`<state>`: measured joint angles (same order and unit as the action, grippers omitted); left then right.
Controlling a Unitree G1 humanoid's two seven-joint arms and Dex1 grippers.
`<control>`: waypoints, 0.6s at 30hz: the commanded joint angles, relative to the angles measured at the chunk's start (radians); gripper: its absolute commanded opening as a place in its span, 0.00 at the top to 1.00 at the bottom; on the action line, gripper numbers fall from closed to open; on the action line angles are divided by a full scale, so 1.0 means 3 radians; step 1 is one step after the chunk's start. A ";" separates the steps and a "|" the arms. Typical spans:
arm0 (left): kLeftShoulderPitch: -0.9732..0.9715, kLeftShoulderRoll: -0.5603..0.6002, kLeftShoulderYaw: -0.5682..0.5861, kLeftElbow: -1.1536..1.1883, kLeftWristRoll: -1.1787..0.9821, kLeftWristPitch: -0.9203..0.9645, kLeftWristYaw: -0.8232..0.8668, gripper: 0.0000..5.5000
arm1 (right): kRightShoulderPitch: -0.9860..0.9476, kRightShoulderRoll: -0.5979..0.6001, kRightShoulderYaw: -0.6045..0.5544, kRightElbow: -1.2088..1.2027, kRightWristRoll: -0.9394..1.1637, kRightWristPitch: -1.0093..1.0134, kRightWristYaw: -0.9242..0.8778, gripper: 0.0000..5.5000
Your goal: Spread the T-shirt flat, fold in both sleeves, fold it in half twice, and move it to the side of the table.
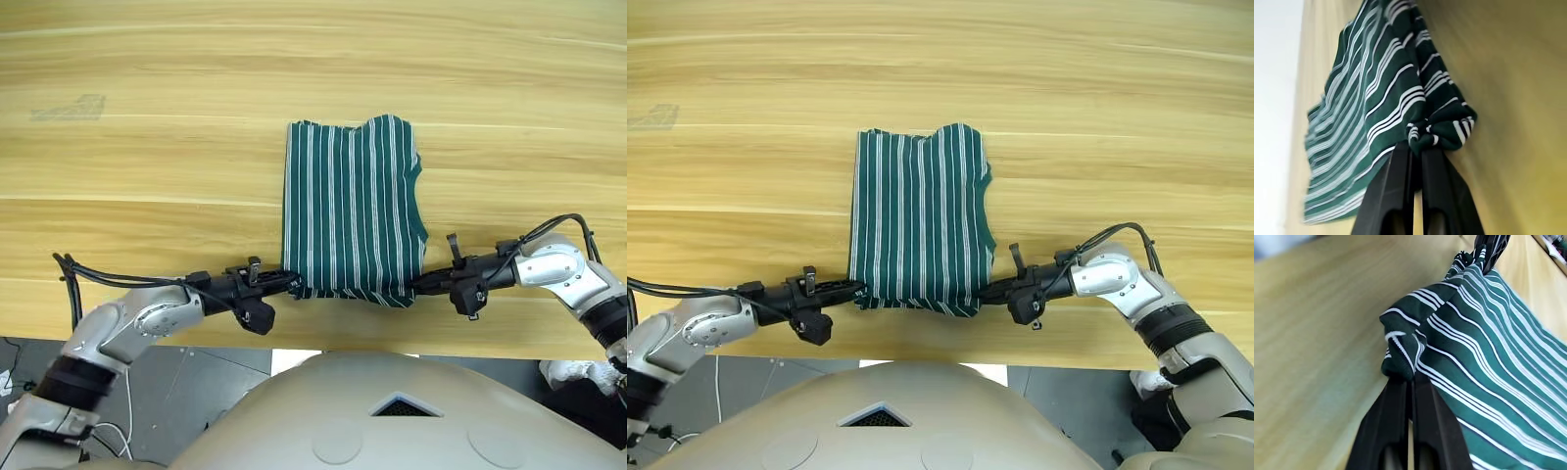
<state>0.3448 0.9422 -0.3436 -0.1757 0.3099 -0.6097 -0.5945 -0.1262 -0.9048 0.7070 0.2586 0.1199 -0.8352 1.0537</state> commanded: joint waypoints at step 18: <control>0.1210 0.0725 0.1729 -0.1506 -0.3376 0.2729 -0.1894 0.99 | 0.0503 -0.0455 -0.1340 -0.1771 0.2332 0.3970 0.0919 0.99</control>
<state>0.7200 1.1646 0.1484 -0.6193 -0.6853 0.1743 -1.1543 0.0333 -1.0588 0.3408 -0.2646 0.8407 0.3321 1.3368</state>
